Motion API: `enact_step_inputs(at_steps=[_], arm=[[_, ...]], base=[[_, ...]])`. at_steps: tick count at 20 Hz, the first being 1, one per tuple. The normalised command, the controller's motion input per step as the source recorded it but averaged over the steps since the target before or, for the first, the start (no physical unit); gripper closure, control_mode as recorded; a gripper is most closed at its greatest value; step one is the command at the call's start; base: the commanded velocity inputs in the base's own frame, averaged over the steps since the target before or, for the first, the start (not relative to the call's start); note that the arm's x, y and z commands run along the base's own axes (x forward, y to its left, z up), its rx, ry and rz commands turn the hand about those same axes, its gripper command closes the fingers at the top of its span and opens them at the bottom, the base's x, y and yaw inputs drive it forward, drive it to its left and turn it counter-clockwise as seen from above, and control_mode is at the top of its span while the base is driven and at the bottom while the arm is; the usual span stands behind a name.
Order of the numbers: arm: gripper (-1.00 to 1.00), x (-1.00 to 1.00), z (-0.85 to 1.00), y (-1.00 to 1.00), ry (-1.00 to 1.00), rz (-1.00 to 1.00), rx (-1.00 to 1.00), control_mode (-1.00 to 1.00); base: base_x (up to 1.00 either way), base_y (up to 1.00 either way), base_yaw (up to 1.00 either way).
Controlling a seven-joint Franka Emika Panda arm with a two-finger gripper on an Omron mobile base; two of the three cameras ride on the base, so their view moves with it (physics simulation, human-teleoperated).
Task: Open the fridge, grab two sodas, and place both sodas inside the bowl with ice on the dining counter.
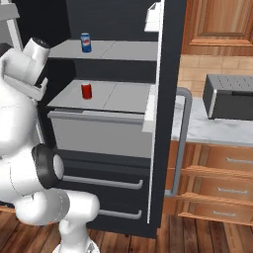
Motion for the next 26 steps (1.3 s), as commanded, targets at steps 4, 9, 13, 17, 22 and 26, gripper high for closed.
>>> enact_step_inputs(at_steps=[4, 9, 13, 17, 22, 26], arm=[[-1.00, -0.84, 0.00, -0.95, -0.25, 0.04, -0.13, -1.00], [-1.00, -0.90, 0.03, -0.91, -0.24, 0.03, -0.20, -1.00], [-1.00, -0.93, 0.02, -0.70, -0.22, 0.00, -0.24, -1.00], [-1.00, -1.00, 0.00, -0.63, -0.21, 0.00, -0.25, -1.00], [-1.00, -0.97, -0.07, -0.68, -0.16, -0.01, -0.11, -1.00], [-1.00, -0.87, -0.27, -0.59, -0.10, -0.02, 0.00, -1.00]], base=[[0.00, 0.00, 0.00], [0.00, 0.00, 0.00], [0.00, 0.00, 0.00], [0.00, 0.00, 0.00], [0.00, 0.00, 0.00], [0.00, 0.00, 0.00]])
